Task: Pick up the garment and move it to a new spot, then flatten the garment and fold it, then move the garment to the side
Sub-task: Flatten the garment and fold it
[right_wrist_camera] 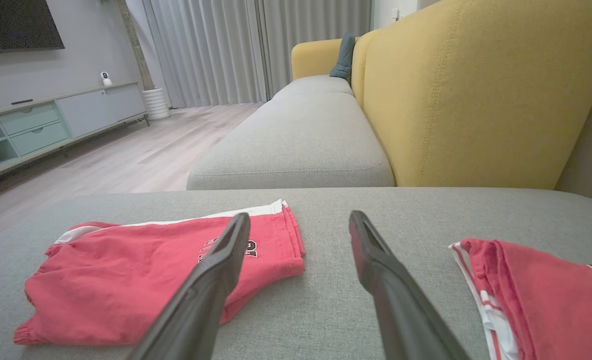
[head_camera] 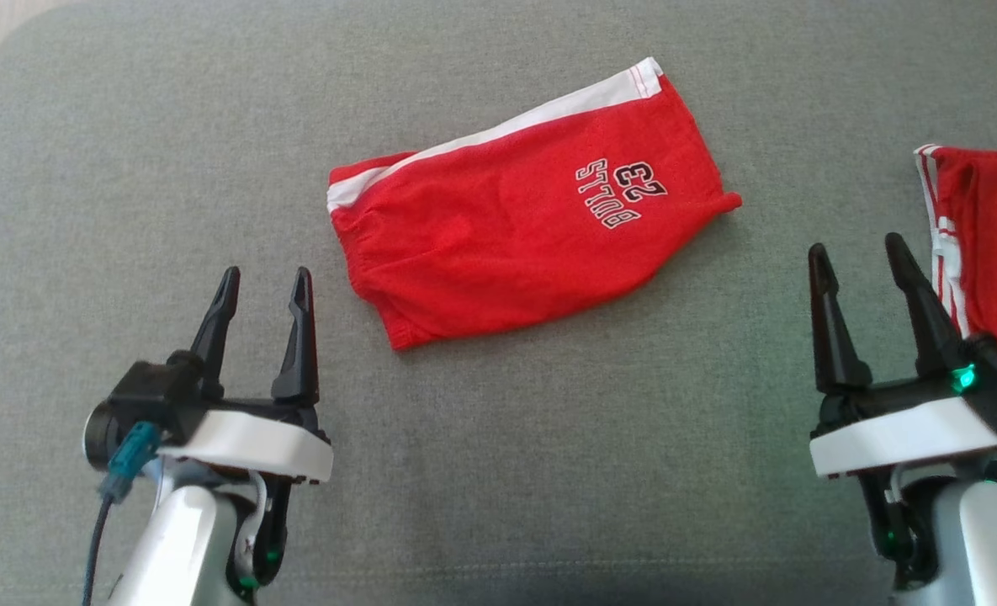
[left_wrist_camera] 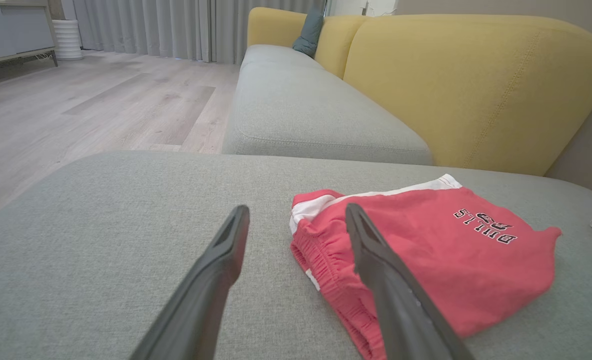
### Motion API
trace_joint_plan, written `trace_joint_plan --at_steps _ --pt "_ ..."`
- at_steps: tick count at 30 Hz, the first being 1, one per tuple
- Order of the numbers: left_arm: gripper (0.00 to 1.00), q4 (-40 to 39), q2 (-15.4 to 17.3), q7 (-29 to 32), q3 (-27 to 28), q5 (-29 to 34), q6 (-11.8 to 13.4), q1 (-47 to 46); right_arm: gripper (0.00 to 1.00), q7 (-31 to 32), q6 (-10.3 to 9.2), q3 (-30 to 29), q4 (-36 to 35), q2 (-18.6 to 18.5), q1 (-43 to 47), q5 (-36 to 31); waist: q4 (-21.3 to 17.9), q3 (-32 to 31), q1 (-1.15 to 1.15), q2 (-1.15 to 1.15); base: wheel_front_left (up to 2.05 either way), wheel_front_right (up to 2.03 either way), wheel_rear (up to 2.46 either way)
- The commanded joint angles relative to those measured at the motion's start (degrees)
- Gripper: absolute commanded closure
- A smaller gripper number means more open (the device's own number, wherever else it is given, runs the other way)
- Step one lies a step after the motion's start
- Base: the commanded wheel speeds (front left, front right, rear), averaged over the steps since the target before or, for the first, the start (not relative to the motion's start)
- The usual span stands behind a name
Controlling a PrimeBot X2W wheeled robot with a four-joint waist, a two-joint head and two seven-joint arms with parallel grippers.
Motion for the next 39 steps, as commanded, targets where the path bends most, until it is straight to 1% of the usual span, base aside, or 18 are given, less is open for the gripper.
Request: trace_joint_plan --at_steps 1,6,10,13,14,19,21,25,28,32,33,34,35,39 --pt "0.0 -2.0 0.8 -0.3 2.4 0.7 -0.2 -1.9 0.0 0.1 -0.05 0.8 -2.3 0.3 -0.8 -0.3 0.1 0.1 0.0 0.0 0.0 0.0 0.0" --pt "0.0 -2.0 0.8 -0.3 2.3 1.1 -0.5 -2.7 0.0 0.4 -0.05 0.1 -2.4 0.4 -0.8 -0.3 0.5 0.9 0.0 0.0 0.0 0.0 0.0" --pt "0.0 -2.6 0.6 -0.3 2.1 1.4 -0.8 -4.1 0.0 1.2 -0.05 -0.7 -1.3 0.2 -2.4 -0.2 1.2 3.2 0.0 0.0 0.0 0.0 0.0" --pt "0.0 -3.5 0.2 -0.3 2.0 1.5 -1.2 -5.7 0.0 2.6 -0.05 -0.6 1.0 -1.1 -5.5 -0.2 2.4 6.2 0.0 0.0 0.0 0.0 0.0" --pt "0.0 -3.5 0.2 -0.3 2.0 1.5 -1.2 -5.7 0.0 2.6 -0.05 -0.6 1.0 -1.1 -5.5 -0.2 2.4 6.2 0.0 0.0 0.0 0.0 0.0" --pt "0.0 -4.4 -0.5 -0.3 2.3 2.0 -2.1 -9.1 0.0 5.0 -0.05 1.5 7.3 -3.8 -14.2 0.8 4.2 11.2 0.0 0.0 0.0 0.0 0.0" --pt "0.0 -4.4 -0.9 -0.3 2.4 2.2 -2.4 -10.0 0.0 7.1 -0.05 2.2 10.8 -4.6 -17.7 1.4 4.8 12.6 0.0 0.0 0.0 0.0 0.0" --pt "0.0 -4.1 -1.8 -0.3 2.7 2.6 -3.1 -11.2 0.0 13.4 -0.05 2.6 17.4 -5.8 -23.0 1.9 5.7 13.9 0.0 0.0 0.0 0.0 0.0" --pt "0.0 -4.0 -2.3 -0.3 3.2 3.0 -3.4 -11.5 0.0 18.3 -0.05 2.8 20.1 -6.2 -25.1 2.6 6.1 14.1 0.0 0.0 0.0 0.0 0.0" --pt "0.0 -4.0 -2.9 -0.3 3.9 3.6 -3.9 -11.5 0.0 23.5 -0.05 3.2 21.2 -6.2 -25.8 4.1 6.4 14.1 0.0 0.0 0.0 0.0 0.0" --pt "0.0 -4.0 -3.0 -0.3 4.0 3.7 -4.0 -11.5 0.15 24.1 -0.05 3.1 21.1 -6.2 -25.8 4.3 6.4 14.1 0.0 0.0 0.0 0.0 0.0" --pt "0.0 -4.0 -3.1 -0.3 4.2 3.8 -4.2 -11.5 0.64 25.2 -0.05 3.0 21.2 -6.0 -25.6 4.8 6.4 14.0 0.0 0.0 0.0 0.0 0.0" --pt "0.0 -4.0 -3.2 -0.3 4.3 4.0 -4.3 -11.4 1.0 26.0 -0.05 3.0 21.1 -5.9 -25.3 5.1 6.4 14.0 0.0 0.0 0.0 0.0 0.0" --pt "0.0 -3.9 -3.9 -0.3 4.8 3.8 -4.9 -11.2 1.0 26.7 -0.05 2.6 19.5 -5.2 -23.5 5.4 6.2 13.6 0.0 0.0 0.0 0.0 0.0"
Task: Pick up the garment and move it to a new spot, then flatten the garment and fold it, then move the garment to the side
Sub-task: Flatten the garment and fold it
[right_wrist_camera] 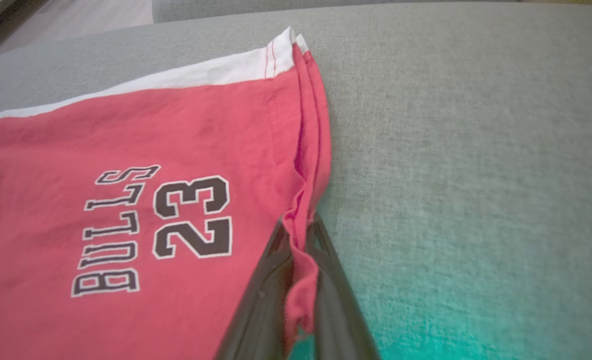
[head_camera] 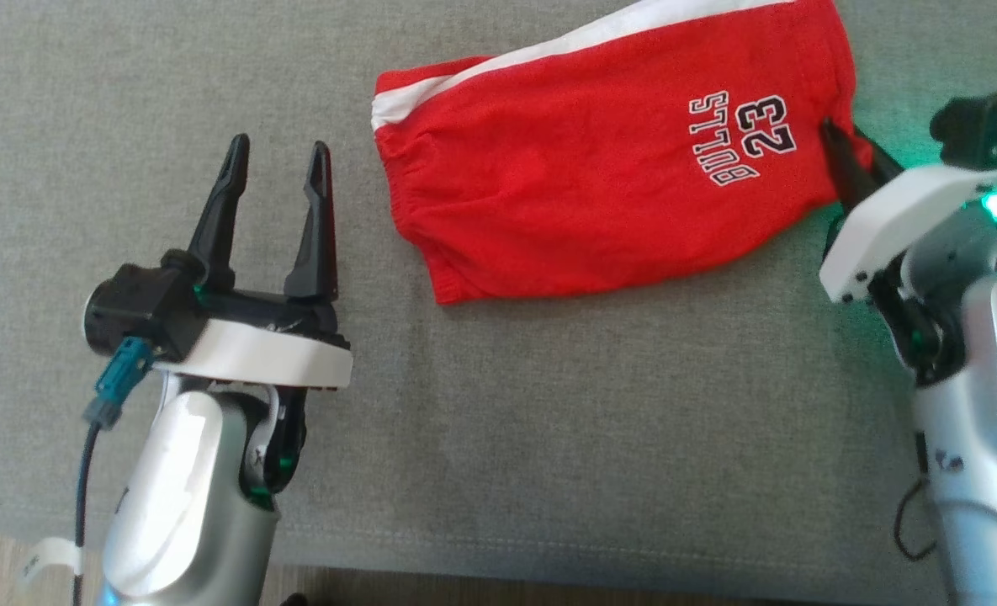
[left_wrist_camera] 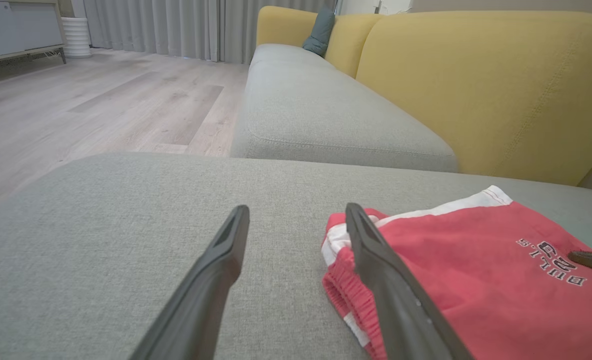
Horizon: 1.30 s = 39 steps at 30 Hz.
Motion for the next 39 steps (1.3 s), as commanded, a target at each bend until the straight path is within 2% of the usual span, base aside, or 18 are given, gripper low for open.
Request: trace_joint_plan --at_steps 1,15,28,32,39 --pt "0.0 -1.6 0.5 -0.3 2.4 0.3 -0.3 -1.2 1.0 0.5 -0.05 0.7 -1.4 0.7 3.7 0.3 -0.2 -0.4 0.0 0.0 0.0 0.0 0.0" --pt "0.0 1.3 0.2 -0.3 2.3 2.2 -1.2 3.0 1.0 -6.9 -0.05 -6.4 -9.8 5.3 21.6 -0.7 -2.8 -8.4 0.0 0.0 0.0 0.0 0.0" --pt "0.0 2.5 0.0 -0.3 0.5 2.3 -1.3 4.9 1.0 -10.5 -0.05 -7.3 -8.7 6.0 21.6 -0.9 -2.8 -11.2 0.0 0.0 0.0 0.0 0.0" --pt "0.0 2.7 0.0 -0.3 -0.1 2.1 -1.3 5.2 1.0 -10.9 -0.05 -3.9 -11.3 6.1 19.0 -1.4 -2.6 -12.3 0.0 0.0 0.0 0.0 0.0" --pt "0.0 3.0 -0.2 -0.3 -1.0 1.8 -1.2 5.4 1.0 -9.3 -0.05 10.7 -14.0 6.5 12.0 -0.4 -1.2 -13.7 0.0 0.0 0.0 0.0 0.0"
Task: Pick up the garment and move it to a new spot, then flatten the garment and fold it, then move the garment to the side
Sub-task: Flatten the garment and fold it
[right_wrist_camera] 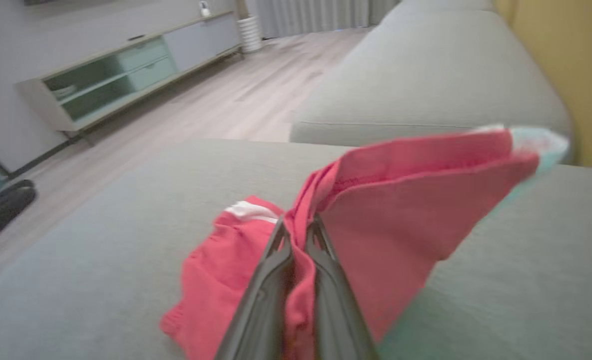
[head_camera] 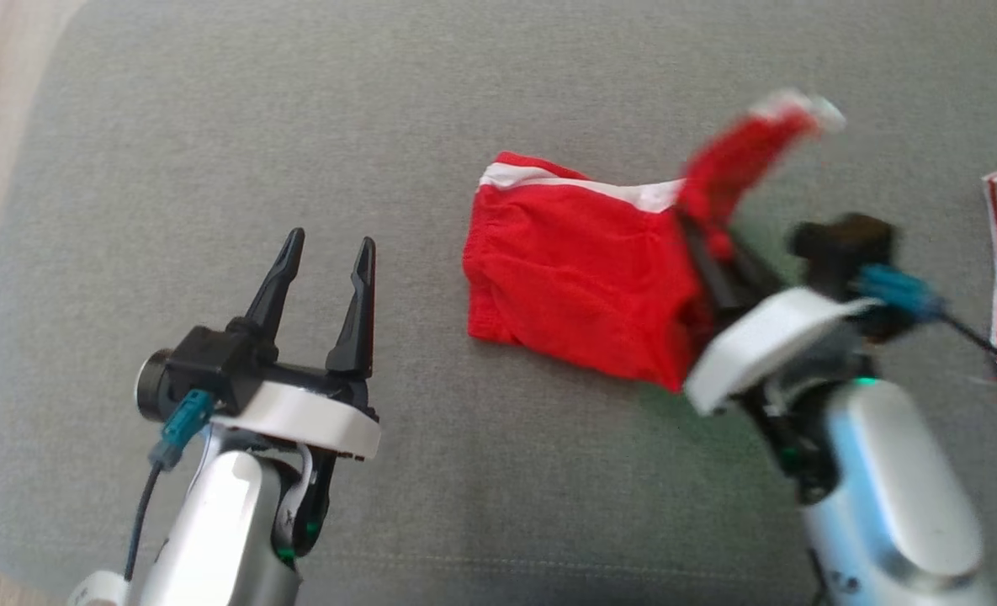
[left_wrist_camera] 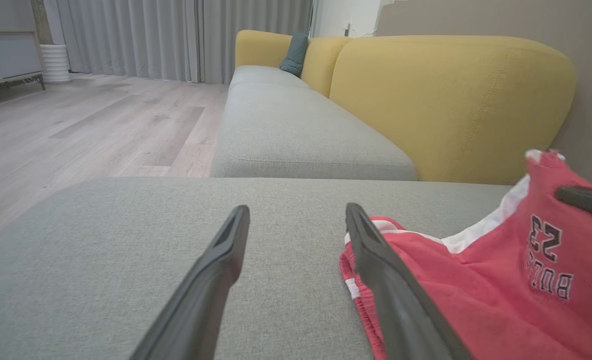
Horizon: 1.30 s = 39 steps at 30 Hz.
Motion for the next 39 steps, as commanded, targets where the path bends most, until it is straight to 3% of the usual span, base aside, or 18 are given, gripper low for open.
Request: trace_joint_plan --at_steps 1,6,13,14,15,16,17,18,26,32,39 --pt "0.0 -1.5 0.4 -0.3 1.5 -0.2 0.0 -0.1 1.0 0.2 -0.05 4.4 -1.5 0.6 -2.4 1.0 0.8 -0.2 0.0 0.0 0.0 0.0 0.0" --pt "0.0 -1.4 0.2 -0.3 0.8 -0.5 0.0 -0.7 1.0 -1.8 -0.05 15.2 3.6 0.7 -4.5 8.9 2.9 0.4 0.0 0.0 0.0 0.0 0.0" --pt "0.0 -1.3 0.1 -0.3 0.5 -0.5 0.1 -1.5 0.97 -5.6 -0.05 20.8 11.7 0.7 -5.9 13.5 3.9 2.2 0.0 0.0 0.0 0.0 0.0" --pt "0.0 -1.3 0.1 -0.3 0.4 -0.5 0.1 -1.6 0.85 -6.2 -0.05 21.2 12.6 0.7 -6.3 13.9 3.9 2.3 0.0 0.0 0.0 0.0 0.0" --pt "0.0 -1.3 0.1 -0.3 0.5 -0.5 0.1 -1.7 0.64 -6.8 -0.05 21.5 13.3 0.7 -6.8 14.1 3.9 2.5 0.0 0.0 0.0 0.0 0.0" --pt "0.0 -1.2 0.1 -0.3 0.5 -0.5 0.1 -1.8 0.4 -7.3 -0.05 21.8 13.9 0.7 -7.2 14.4 3.8 2.5 0.0 0.0 0.0 0.0 0.0" --pt "0.0 -1.2 0.1 -0.3 0.5 -0.5 0.1 -1.8 0.09 -8.0 -0.05 22.1 14.4 0.7 -7.6 14.7 3.8 2.6 0.0 0.0 0.0 0.0 0.0" --pt "0.0 -1.2 0.0 -0.3 0.6 -0.5 0.1 -1.9 0.0 -8.9 -0.05 22.3 14.7 0.7 -8.0 14.9 3.7 2.6 0.0 0.0 0.0 0.0 0.0" --pt "0.0 -1.1 0.1 -0.3 1.1 -0.3 0.7 -1.6 0.0 -18.9 -0.05 21.2 13.5 0.7 -10.3 12.5 2.4 1.6 0.0 0.0 0.0 0.0 0.0" --pt "0.0 -1.3 0.9 -0.3 2.5 -0.3 1.6 -0.4 0.0 -23.4 -0.05 8.7 10.5 -0.5 -6.5 4.3 0.2 -0.2 0.0 0.0 0.0 0.0 0.0" --pt "0.0 -1.5 2.4 -0.3 4.3 -0.8 3.0 2.0 0.0 -20.8 -0.05 -5.6 1.6 -2.1 3.8 -1.4 -2.2 -3.0 0.0 0.0 0.0 0.0 0.0"
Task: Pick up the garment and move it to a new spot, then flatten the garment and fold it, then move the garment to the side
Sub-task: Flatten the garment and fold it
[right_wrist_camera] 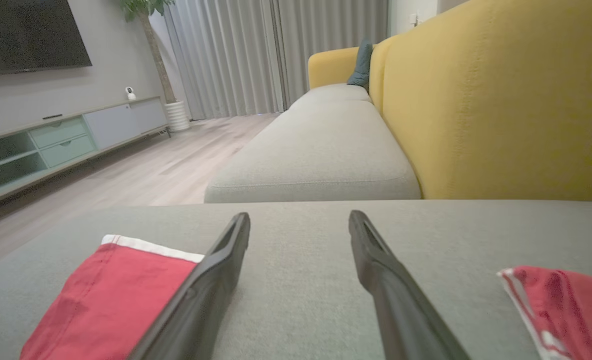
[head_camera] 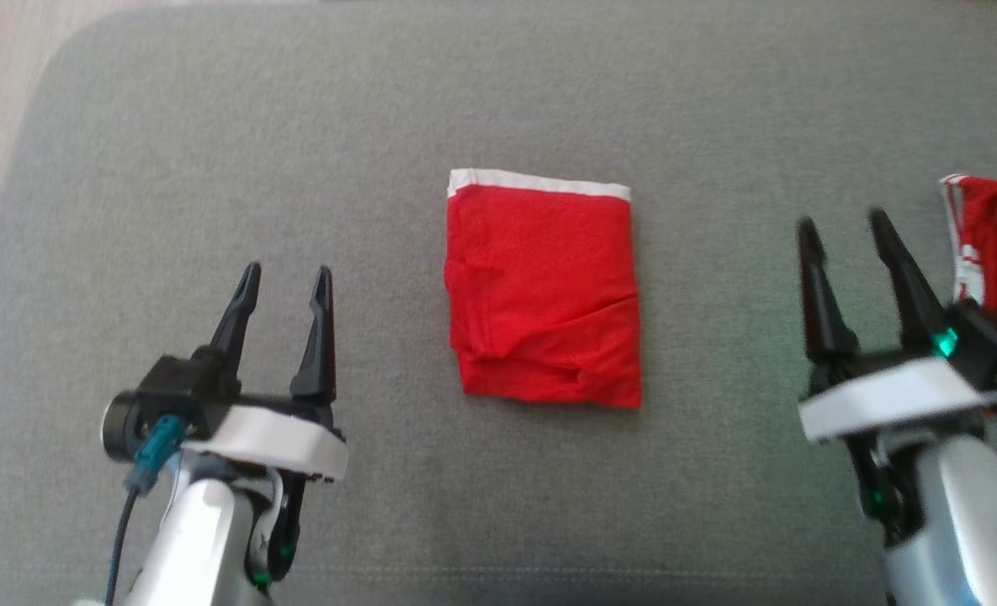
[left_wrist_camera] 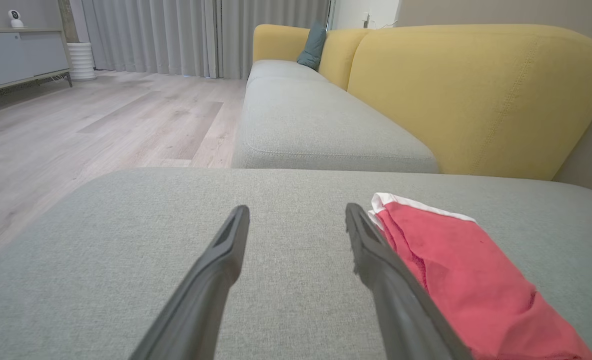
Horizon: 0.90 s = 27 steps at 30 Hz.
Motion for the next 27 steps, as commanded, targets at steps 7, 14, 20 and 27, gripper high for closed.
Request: trace_joint_plan --at_steps 7,14,20,27 --pt "0.0 -1.7 2.1 0.4 2.5 -0.8 1.0 2.0 0.0 3.6 -0.05 -1.4 -9.7 1.4 7.0 -1.6 -1.7 -4.5 0.0 0.0 0.0 0.0 0.0" --pt "0.0 -2.0 2.8 1.6 1.9 -0.8 1.5 5.3 0.0 6.4 -0.05 -2.0 -13.4 2.3 13.7 -1.6 -2.1 -8.8 0.0 0.0 0.0 0.0 0.0" --pt "0.0 -2.4 3.3 2.7 1.4 -0.9 2.0 8.0 0.0 8.5 -0.05 -2.2 -15.4 2.7 17.8 -1.6 -2.2 -11.5 0.0 0.0 0.0 0.0 0.0" --pt "0.0 -3.1 3.7 3.1 1.1 -1.0 2.6 9.1 0.0 9.5 -0.05 -2.5 -16.9 2.9 19.4 -1.6 -2.2 -12.4 0.0 0.0 0.0 0.0 0.0"
